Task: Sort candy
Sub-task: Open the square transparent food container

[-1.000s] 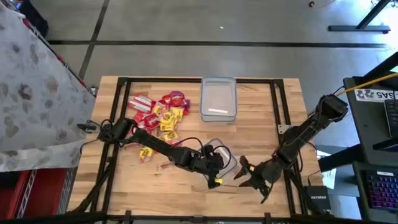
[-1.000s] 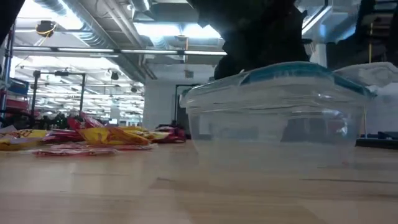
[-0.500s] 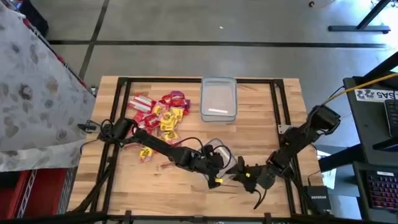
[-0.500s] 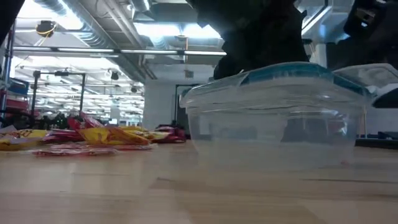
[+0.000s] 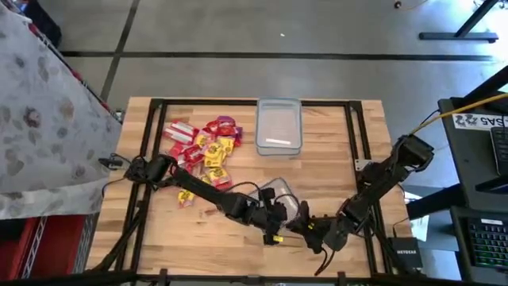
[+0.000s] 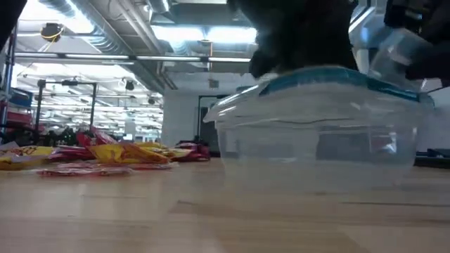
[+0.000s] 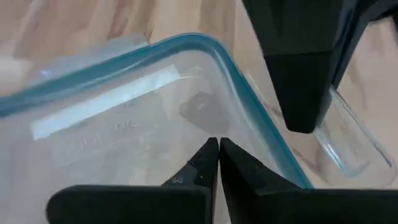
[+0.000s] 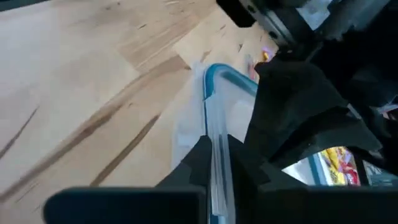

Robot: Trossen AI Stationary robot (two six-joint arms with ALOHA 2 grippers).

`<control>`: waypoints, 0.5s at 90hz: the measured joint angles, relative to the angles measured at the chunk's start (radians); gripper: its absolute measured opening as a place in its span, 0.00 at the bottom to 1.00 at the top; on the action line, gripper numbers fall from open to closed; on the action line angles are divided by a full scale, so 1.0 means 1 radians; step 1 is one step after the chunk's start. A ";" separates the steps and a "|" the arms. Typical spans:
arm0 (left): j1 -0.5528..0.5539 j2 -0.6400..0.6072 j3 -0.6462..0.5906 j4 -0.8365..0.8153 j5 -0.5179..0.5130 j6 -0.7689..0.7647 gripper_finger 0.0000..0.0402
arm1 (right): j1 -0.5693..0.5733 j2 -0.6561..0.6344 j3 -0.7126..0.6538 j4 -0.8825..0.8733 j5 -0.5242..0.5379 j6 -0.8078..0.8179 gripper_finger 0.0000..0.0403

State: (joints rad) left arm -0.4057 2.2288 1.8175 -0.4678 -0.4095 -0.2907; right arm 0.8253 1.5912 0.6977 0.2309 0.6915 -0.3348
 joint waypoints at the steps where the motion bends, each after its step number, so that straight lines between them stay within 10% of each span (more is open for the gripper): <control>1: -0.002 0.000 0.008 -0.007 -0.006 0.008 0.00 | 0.000 0.000 0.007 -0.008 0.006 0.002 0.02; 45: -0.159 -0.013 0.270 -0.302 -0.389 0.084 0.00 | -0.022 -0.007 0.089 -0.081 0.144 0.075 0.00</control>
State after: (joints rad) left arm -0.5649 2.2162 2.0877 -0.7698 -0.7985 -0.2070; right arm 0.8030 1.5842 0.7864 0.1497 0.8355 -0.2601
